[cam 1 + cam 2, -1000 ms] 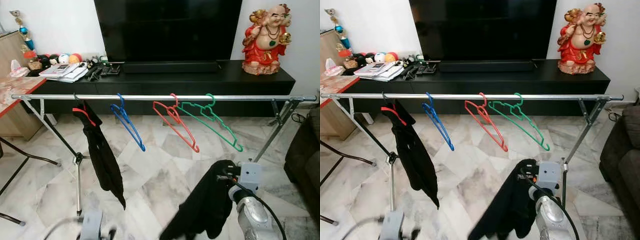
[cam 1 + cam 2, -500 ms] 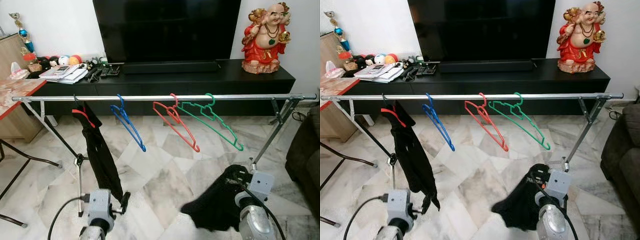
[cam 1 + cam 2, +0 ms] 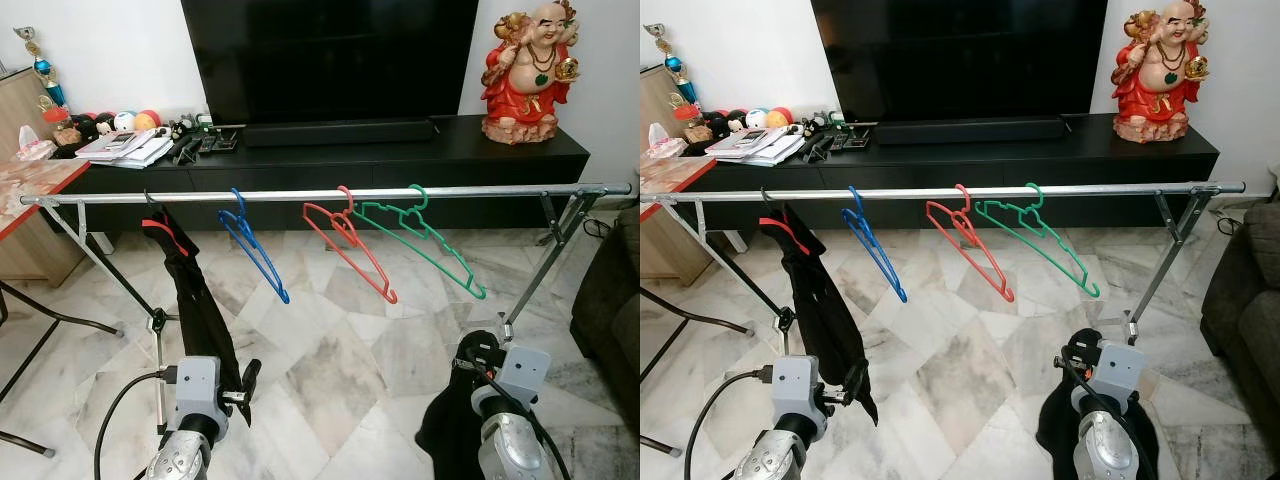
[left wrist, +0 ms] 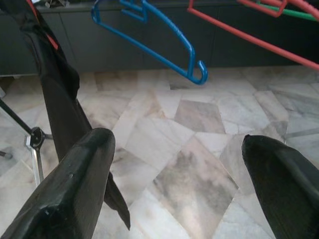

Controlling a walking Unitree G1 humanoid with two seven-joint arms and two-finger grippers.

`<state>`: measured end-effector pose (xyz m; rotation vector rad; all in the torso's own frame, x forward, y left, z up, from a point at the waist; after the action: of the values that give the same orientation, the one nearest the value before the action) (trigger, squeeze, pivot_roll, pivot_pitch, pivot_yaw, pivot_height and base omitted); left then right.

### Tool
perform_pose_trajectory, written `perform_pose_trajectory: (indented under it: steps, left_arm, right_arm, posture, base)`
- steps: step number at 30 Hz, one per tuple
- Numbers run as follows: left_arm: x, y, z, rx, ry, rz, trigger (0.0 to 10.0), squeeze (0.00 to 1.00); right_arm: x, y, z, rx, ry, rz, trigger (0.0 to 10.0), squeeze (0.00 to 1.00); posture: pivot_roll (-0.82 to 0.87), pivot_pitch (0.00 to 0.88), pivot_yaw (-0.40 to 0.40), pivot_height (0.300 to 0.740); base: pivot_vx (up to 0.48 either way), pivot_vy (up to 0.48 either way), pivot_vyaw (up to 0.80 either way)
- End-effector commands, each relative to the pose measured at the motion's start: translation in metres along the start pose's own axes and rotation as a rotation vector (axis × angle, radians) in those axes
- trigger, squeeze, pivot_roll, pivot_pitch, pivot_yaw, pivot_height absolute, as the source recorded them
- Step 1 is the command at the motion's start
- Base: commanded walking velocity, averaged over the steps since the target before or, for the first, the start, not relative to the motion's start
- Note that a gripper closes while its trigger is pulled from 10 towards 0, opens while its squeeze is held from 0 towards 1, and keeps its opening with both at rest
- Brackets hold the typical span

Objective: Hang hanger

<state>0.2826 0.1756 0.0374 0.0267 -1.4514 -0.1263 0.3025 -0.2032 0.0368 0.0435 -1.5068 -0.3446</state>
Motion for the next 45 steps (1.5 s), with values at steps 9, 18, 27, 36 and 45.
perform_pose_trajectory:
  steps: [9,18,27,36,45]
  left_arm:
    - [0.011,0.001,-0.007,0.036,-0.017,0.016,10.0,0.0]
    - [0.019,0.005,-0.012,0.058,-0.033,0.018,10.0,0.0]
    - [0.025,-0.001,-0.017,0.038,-0.054,0.014,10.0,0.0]
    - [0.03,-0.002,-0.019,0.035,-0.071,0.015,10.0,0.0]
    - [0.031,-0.003,-0.019,0.037,-0.076,0.019,10.0,0.0]
  right_arm:
    - [0.011,0.001,-0.007,0.026,-0.035,0.039,10.0,0.0]
    - [0.015,0.007,-0.012,0.039,-0.042,0.052,10.0,0.0]
    - [0.018,0.002,-0.013,0.012,-0.055,0.058,10.0,0.0]
    - [0.019,0.004,-0.014,0.014,-0.057,0.059,10.0,0.0]
    - [0.018,0.003,-0.014,0.014,-0.058,0.062,10.0,0.0]
  posture:
    - [-0.01,0.0,0.066,0.74]
    - [-0.02,0.0,0.061,0.74]
    - [-0.02,0.0,0.065,0.74]
    - [-0.01,0.0,0.063,0.74]
    - [-0.01,0.003,0.061,0.74]
  base:
    - [0.0,0.0,0.0]
    - [0.11,0.0,0.0]
    - [0.265,0.0,0.0]
    - [0.298,0.0,0.0]
    - [0.304,0.0,0.0]
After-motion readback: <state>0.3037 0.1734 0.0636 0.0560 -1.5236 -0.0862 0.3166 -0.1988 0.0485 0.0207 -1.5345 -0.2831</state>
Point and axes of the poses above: a point about 5 cm out from each wrist's last joint towards the gripper, its own z axis pointing back from the gripper into the wrist, its own x axis along the axis of the wrist's last joint, y = z × x, the point moved 2 cm from there along -z, pointing out of the wrist towards the gripper, and after that the axes turned 7 degrees about -z, right-handed, at the moved point
